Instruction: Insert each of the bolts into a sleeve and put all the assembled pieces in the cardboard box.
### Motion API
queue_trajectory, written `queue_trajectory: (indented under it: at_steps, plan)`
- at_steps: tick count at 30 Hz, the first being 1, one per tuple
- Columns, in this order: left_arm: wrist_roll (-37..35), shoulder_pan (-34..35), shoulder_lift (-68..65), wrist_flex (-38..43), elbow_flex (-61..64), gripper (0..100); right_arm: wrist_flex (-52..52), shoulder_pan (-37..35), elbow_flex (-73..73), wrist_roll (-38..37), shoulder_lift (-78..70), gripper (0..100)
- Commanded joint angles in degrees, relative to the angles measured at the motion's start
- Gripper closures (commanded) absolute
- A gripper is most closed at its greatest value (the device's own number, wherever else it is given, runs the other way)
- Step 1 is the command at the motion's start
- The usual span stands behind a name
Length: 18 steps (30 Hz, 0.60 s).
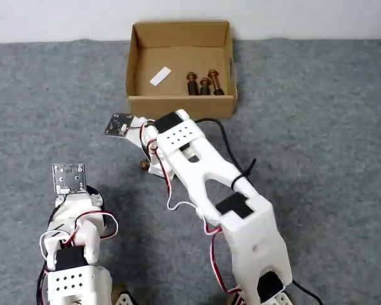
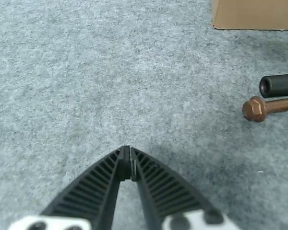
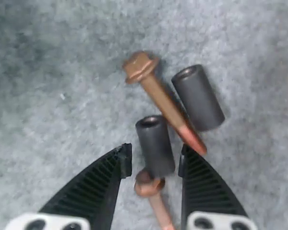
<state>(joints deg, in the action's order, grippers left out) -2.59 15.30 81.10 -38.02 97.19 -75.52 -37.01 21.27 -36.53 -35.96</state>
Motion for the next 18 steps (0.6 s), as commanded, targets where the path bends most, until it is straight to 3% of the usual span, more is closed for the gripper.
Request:
queue_trajectory:
  at_steps: [1, 5, 9, 18]
  plan:
    - [0.5, 0.3, 0.5, 1.8, -0.3, 99, 0.5, -0.1, 5.5, -0.4, -2.9, 85.4]
    - [0.5, 0.3, 0.5, 1.8, -0.3, 99, -0.4, 0.5, 6.1, -0.2, -6.5, 86.1]
    - [0.5, 0.3, 0.5, 1.8, -0.3, 99, -2.7, 0.8, 6.2, -0.1, -6.7, 99.8]
    - [0.6, -1.2, 0.4, 1.8, -0.3, 99, -12.3, 1.5, 6.2, 0.4, 5.8, 99.0]
